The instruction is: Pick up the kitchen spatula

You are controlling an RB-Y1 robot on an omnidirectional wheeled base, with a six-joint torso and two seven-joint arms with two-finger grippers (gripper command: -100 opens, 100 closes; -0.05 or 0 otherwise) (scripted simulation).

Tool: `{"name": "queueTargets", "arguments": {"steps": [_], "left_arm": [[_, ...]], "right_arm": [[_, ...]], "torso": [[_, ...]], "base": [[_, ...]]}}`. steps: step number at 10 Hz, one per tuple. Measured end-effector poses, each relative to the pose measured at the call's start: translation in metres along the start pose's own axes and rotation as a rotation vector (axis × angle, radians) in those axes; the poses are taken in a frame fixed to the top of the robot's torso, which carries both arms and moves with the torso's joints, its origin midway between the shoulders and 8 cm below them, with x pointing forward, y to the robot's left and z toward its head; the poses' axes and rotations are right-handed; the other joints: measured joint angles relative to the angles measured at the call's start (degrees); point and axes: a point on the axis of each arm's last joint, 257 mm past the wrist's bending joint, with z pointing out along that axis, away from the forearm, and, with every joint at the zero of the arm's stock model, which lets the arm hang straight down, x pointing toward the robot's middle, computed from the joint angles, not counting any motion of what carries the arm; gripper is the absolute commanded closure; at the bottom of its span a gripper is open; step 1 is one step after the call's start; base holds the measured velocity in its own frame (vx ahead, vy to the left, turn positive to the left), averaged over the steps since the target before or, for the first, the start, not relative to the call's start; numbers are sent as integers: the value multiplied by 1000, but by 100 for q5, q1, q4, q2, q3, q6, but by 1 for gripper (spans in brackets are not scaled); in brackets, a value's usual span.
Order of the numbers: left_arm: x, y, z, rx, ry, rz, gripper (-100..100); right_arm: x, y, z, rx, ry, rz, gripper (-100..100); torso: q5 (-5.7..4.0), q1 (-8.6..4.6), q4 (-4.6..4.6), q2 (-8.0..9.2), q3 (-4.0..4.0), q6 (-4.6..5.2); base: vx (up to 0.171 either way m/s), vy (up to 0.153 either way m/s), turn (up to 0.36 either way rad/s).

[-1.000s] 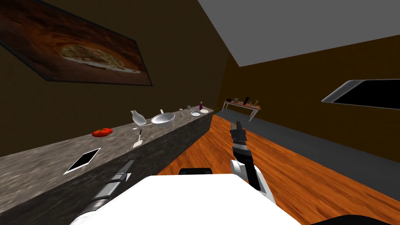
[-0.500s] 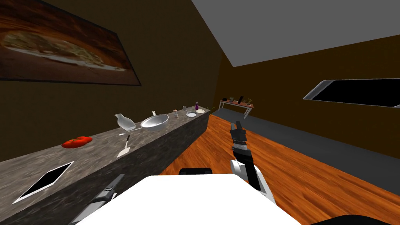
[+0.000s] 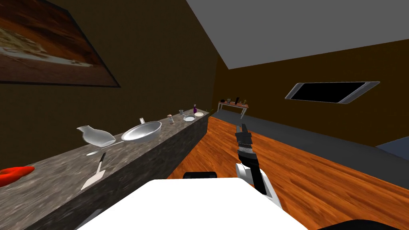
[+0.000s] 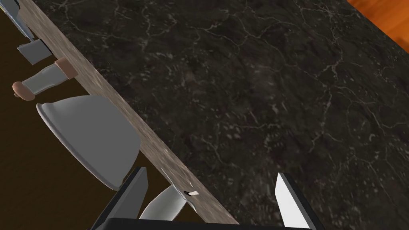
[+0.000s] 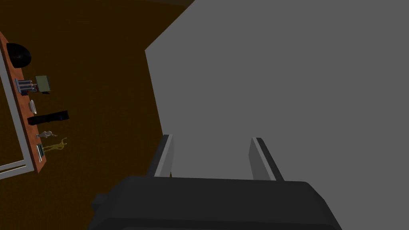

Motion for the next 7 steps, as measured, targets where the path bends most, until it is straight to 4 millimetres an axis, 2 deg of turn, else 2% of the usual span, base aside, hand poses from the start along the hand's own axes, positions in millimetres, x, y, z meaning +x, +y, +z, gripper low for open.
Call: {"name": "queueTargets", "arguments": {"steps": [1,2,4,5,7], "left_arm": [[-4,18,-11,-58,9,11,-100],[-4,36,-23,-119,20,23,-100],[-13,63,-35,-196,34,41,-100],[-17,82,-46,-252,44,53,-100],[-20,103,-63,-320,58,69,-100]], "right_arm": [[0,0,0,0,0,0,0],[0,0,0,0,0,0,0],[0,0,0,0,0,0,0],[0,0,0,0,0,0,0],[0,0,0,0,0,0,0]], "torso": [[2,11,-2,-10,-6,2],[4,20,-4,-17,-10,1],[7,27,1,2,1,1],[8,34,-1,-5,-3,2],[5,20,0,-2,-1,0]], "base": [[128,78,-415],[71,85,-109],[72,105,-318],[66,85,-120],[73,111,-312]]}}
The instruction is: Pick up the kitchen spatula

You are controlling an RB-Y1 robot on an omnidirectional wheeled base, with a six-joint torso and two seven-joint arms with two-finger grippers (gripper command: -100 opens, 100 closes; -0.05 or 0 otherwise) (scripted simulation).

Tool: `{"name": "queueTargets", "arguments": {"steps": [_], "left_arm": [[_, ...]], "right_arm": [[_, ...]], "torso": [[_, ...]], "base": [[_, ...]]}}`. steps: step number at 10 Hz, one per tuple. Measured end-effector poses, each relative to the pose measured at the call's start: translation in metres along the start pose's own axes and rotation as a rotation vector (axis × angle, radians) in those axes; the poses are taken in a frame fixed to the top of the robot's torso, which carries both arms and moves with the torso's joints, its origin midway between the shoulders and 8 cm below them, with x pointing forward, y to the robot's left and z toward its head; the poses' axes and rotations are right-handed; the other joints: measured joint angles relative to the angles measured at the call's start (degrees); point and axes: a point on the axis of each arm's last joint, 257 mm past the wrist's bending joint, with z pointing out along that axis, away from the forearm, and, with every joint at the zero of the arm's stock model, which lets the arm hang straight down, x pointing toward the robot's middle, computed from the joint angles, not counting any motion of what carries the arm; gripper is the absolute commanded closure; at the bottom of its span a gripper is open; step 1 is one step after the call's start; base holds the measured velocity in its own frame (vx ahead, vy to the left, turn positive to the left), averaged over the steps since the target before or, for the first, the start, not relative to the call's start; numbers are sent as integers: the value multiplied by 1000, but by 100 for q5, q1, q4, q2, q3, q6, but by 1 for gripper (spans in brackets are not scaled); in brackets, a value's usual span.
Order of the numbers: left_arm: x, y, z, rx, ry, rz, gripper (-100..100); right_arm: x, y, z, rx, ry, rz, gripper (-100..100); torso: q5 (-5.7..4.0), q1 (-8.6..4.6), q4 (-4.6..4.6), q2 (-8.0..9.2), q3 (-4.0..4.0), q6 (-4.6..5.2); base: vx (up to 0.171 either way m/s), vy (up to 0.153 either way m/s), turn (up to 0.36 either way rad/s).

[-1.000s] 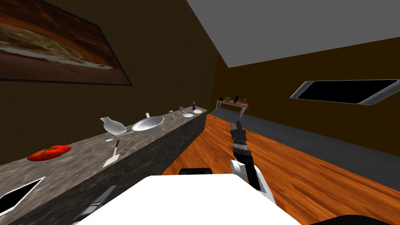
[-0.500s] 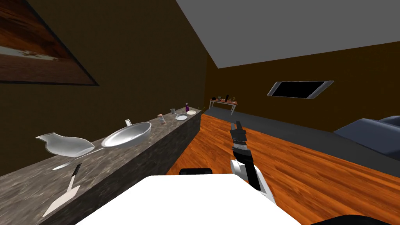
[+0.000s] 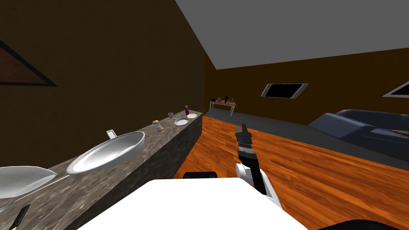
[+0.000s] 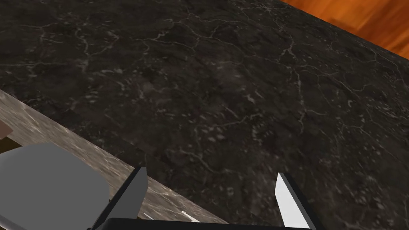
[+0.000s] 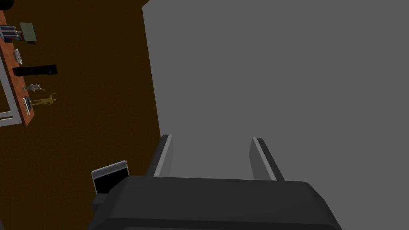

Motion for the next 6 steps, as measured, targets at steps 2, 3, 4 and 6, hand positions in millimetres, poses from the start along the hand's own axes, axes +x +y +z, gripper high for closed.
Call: {"name": "queueTargets", "arguments": {"steps": [2,3,4,6], "left_arm": [[-6,36,-17,-102,24,26,-100],[-10,53,-24,-153,37,40,-100],[-14,71,-30,-199,49,53,-100],[-16,87,-39,-255,67,71,-100]], "right_arm": [[0,0,0,0,0,0,0],[0,0,0,0,0,0,0],[0,0,0,0,0,0,0],[0,0,0,0,0,0,0]], "torso": [[8,34,0,2,0,0],[11,46,-1,-5,-3,1],[15,61,-2,-8,-5,1],[11,37,1,0,0,-7]], "base": [[62,195,-360],[74,244,-369],[49,267,-305],[10,194,-230]]}}
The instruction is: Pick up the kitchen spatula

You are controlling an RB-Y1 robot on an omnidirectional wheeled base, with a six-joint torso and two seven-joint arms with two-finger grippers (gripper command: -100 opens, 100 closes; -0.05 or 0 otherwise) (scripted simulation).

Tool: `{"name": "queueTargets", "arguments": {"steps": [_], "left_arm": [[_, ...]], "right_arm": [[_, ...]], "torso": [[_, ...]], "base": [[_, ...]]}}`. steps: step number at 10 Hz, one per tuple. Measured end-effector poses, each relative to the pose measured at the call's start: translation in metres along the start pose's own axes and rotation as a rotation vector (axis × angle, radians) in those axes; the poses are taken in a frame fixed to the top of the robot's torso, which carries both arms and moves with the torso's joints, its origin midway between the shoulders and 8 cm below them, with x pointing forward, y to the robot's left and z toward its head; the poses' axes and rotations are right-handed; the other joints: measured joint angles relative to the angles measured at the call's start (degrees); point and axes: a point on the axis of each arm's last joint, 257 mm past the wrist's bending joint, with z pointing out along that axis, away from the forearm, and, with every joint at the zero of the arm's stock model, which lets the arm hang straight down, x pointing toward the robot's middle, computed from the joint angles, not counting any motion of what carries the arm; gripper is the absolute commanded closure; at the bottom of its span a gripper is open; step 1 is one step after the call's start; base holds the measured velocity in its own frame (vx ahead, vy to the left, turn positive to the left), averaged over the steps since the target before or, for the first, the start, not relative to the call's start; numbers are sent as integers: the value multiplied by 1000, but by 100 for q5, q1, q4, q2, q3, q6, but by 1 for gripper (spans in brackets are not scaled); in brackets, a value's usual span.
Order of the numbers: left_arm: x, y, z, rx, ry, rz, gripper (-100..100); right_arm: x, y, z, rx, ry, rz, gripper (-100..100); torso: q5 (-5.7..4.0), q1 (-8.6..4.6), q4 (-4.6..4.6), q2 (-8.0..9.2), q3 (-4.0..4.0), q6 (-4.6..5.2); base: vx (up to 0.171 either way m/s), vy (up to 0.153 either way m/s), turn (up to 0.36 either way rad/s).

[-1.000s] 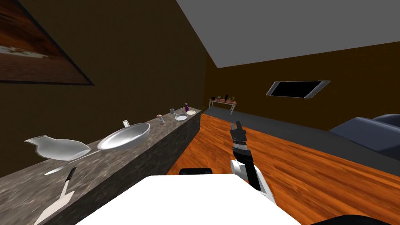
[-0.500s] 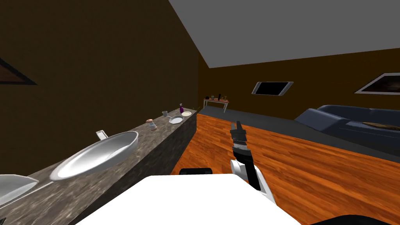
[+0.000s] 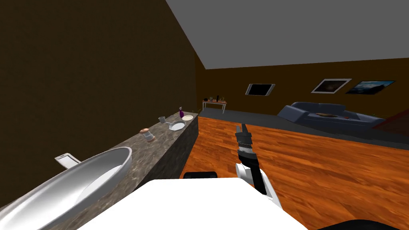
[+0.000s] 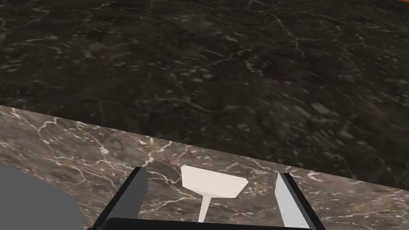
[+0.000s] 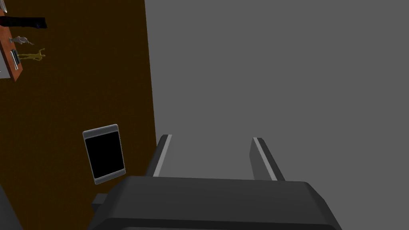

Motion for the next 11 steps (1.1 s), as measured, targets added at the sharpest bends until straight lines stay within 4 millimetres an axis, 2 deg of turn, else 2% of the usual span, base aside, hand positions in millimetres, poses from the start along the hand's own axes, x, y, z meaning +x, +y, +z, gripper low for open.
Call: {"name": "queueTargets", "arguments": {"steps": [3,4,5,6,10,11], "left_arm": [[-1,24,-7,-84,39,30,-100],[-1,29,-8,-99,48,36,-100],[-1,29,-8,-100,49,38,0],[-1,29,-8,-100,48,38,-100],[5,34,9,-98,46,31,-100],[6,34,9,-98,46,31,100]], "right_arm": [[0,0,0,0,0,0,0],[0,0,0,0,0,0,0],[0,0,0,0,0,0,0],[0,0,0,0,0,0,0],[0,0,0,0,0,0,0],[0,0,0,0,0,0,0]], "torso": [[3,10,1,3,2,1],[0,3,0,0,0,1],[-6,-35,1,0,0,-3],[-15,-65,1,1,1,-4],[-19,-78,2,2,2,-4],[-19,-78,2,3,2,-4]], "base": [[7,223,-216],[5,95,-39],[1,19,0],[-2,16,-18],[-1,13,-15],[0,0,0]]}}
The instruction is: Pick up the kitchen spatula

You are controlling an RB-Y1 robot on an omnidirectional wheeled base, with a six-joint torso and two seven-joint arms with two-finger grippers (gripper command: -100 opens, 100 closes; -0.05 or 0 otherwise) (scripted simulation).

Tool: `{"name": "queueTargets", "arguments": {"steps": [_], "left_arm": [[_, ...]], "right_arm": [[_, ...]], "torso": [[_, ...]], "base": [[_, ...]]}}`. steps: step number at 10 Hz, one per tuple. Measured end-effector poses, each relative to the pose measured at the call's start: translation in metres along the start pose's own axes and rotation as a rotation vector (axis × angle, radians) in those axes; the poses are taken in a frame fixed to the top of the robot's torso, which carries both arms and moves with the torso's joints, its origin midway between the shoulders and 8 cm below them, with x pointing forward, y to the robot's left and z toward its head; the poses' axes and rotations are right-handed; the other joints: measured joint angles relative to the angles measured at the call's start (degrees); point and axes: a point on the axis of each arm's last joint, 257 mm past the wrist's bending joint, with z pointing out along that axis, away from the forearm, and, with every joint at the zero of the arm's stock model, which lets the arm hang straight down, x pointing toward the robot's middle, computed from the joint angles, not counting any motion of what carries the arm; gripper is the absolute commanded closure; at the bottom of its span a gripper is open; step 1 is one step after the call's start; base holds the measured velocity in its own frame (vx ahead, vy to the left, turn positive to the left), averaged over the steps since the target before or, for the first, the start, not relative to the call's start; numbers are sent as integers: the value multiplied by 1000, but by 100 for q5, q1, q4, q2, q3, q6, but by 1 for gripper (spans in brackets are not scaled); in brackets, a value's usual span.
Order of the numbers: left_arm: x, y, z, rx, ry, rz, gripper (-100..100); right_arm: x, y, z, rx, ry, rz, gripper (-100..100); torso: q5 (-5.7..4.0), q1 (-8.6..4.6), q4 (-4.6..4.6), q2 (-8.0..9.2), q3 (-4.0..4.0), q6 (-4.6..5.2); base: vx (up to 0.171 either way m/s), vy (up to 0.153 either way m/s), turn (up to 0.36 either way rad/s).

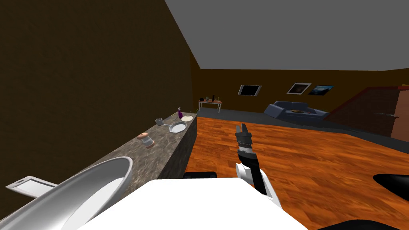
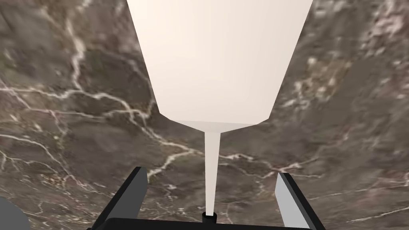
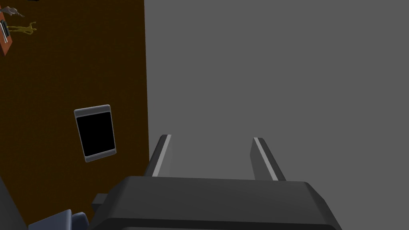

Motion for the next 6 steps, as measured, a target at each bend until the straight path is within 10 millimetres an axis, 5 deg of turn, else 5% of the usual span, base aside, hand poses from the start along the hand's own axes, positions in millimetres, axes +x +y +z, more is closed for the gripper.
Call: {"name": "queueTargets", "arguments": {"steps": [4,5,6], "left_arm": [[0,0,0,-1,0,0,100],[0,0,0,-1,0,0,0],[0,0,0,-1,0,0,100]], "right_arm": [[0,0,0,0,0,0,0],[0,0,0,0,0,0,0],[0,0,0,0,0,0,0]], "torso": [[2,0,2,0,1,1],[2,0,1,0,1,1],[2,0,1,0,1,1]], "base": [[0,0,0],[0,0,0],[-1,-10,17]]}}
